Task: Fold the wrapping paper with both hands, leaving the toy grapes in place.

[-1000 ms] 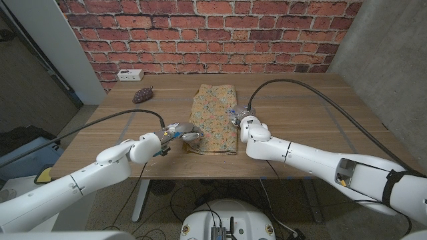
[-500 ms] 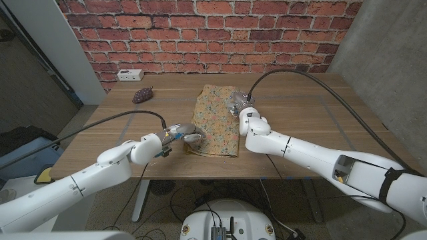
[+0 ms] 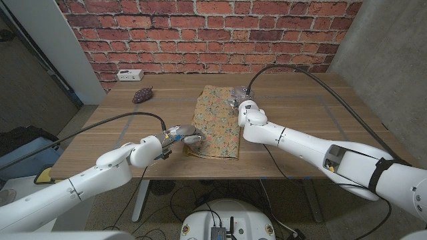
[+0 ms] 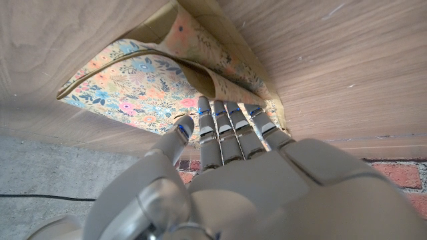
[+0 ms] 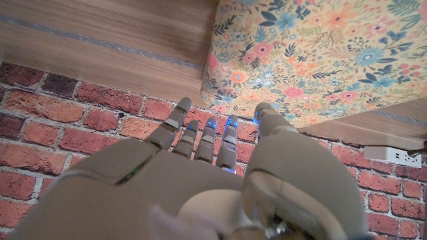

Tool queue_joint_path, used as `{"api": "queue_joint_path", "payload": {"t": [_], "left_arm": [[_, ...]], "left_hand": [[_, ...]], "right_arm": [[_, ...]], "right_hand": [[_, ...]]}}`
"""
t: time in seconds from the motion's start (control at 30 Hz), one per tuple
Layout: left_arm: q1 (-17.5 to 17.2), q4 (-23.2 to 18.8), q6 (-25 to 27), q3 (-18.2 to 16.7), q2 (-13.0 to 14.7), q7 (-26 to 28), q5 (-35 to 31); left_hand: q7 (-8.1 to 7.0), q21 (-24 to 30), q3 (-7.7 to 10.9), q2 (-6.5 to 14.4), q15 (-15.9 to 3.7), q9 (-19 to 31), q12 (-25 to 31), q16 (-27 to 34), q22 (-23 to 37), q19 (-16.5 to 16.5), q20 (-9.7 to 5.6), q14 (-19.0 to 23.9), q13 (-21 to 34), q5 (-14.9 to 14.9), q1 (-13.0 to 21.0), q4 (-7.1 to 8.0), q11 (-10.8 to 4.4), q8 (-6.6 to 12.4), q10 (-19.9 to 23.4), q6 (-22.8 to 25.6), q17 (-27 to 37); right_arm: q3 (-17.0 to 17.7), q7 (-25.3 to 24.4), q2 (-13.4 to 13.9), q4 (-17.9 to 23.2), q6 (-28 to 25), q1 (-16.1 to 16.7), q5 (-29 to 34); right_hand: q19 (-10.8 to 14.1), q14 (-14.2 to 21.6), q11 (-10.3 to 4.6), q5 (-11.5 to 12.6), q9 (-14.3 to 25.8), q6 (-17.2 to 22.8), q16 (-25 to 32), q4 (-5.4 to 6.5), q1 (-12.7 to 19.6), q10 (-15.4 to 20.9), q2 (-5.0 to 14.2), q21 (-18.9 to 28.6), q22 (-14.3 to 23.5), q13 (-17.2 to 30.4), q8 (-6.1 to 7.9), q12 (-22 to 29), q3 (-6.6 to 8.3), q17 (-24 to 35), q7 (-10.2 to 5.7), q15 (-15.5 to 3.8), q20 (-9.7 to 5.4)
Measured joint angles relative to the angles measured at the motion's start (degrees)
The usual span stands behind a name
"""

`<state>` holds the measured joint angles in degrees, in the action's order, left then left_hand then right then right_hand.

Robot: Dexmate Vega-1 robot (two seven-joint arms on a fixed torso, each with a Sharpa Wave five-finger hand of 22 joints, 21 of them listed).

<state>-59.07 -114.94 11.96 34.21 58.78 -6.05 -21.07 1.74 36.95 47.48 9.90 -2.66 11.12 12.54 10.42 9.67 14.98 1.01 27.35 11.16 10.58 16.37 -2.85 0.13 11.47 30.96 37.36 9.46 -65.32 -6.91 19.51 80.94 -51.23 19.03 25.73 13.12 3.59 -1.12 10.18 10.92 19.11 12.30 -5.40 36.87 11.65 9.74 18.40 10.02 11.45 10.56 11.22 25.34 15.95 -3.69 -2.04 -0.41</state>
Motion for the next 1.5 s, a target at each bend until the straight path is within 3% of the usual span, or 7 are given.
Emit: {"api": "queue_joint_path", "payload": {"t": [0.23,0.4,0.8,1.17,1.5], "left_arm": [[-0.4,-0.5,0.9,-0.2,0.2,0.3,0.1],[-0.6,-0.9,1.3,-0.2,0.3,0.3,0.1],[-0.6,-1.4,2.3,-0.1,0.3,0.3,0.2],[-0.8,-1.8,3.0,-0.1,0.3,0.4,0.1],[-1.1,-2.2,3.4,0.0,0.4,0.7,-0.1]], "left_hand": [[0.0,-0.1,0.0,0.0,0.0,0.0,0.0,0.0,0.0,0.2,-0.24,0.0,0.0,0.0,0.0,0.0,-0.01,0.0,0.0,0.0,0.0],[0.0,-0.4,0.0,0.0,0.0,0.0,0.0,0.0,0.0,0.2,-0.24,0.0,0.0,0.0,0.0,0.0,-0.01,0.0,0.0,0.0,0.0],[0.0,-0.6,0.0,-0.2,-0.01,0.0,0.0,-0.1,0.0,0.2,-0.23,0.0,0.0,0.0,-0.2,0.0,0.0,0.0,0.0,0.0,0.0],[0.0,-0.6,0.0,-0.2,-0.11,0.0,-0.3,0.0,0.0,0.2,-0.22,-0.1,-0.2,0.0,-0.2,0.0,0.0,-0.11,0.0,0.0,0.0],[0.0,-0.6,0.0,-0.2,-0.2,0.0,-0.5,0.0,0.0,0.2,-0.22,-0.2,-0.1,0.0,-0.2,0.0,0.0,-0.27,0.0,0.0,0.1]], "right_arm": [[-0.8,1.4,-1.9,-5.5,0.6,-1.9,-1.3],[-1.6,2.5,-3.0,-8.7,1.3,-3.0,-2.1],[-5.8,6.4,-6.3,-16.8,3.2,-6.1,-2.5],[-7.7,10.7,-7.8,-20.7,4.1,-7.5,-3.9],[-8.1,12.3,-7.5,-20.4,3.8,-7.8,-4.6]], "right_hand": [[0.0,0.0,0.0,0.0,0.0,0.0,0.0,0.0,-0.2,0.0,0.23,0.0,0.0,0.0,0.0,0.0,0.0,-0.3,0.02,0.0,0.0],[0.0,0.0,-0.96,0.0,0.0,0.5,0.0,-0.35,-0.2,0.3,0.22,-0.1,0.0,0.0,0.12,0.0,-0.13,-0.5,1.35,0.0,0.0],[0.0,-0.1,-1.22,0.2,-0.1,0.2,0.0,-0.75,0.1,0.4,0.54,-0.4,-0.1,-0.1,0.21,0.0,0.24,-0.8,1.67,-0.02,0.0],[0.0,-0.4,-0.6,0.2,-0.1,0.0,0.0,-0.73,0.1,-0.2,0.54,-0.9,0.2,-0.1,-0.01,0.0,0.26,-0.8,2.04,-0.01,0.01],[0.0,-0.4,-0.18,0.2,-0.2,-0.9,0.0,-0.67,0.1,-0.2,0.54,-1.1,0.1,-0.1,-0.37,0.0,0.29,-0.8,1.73,-0.01,0.01]]}}
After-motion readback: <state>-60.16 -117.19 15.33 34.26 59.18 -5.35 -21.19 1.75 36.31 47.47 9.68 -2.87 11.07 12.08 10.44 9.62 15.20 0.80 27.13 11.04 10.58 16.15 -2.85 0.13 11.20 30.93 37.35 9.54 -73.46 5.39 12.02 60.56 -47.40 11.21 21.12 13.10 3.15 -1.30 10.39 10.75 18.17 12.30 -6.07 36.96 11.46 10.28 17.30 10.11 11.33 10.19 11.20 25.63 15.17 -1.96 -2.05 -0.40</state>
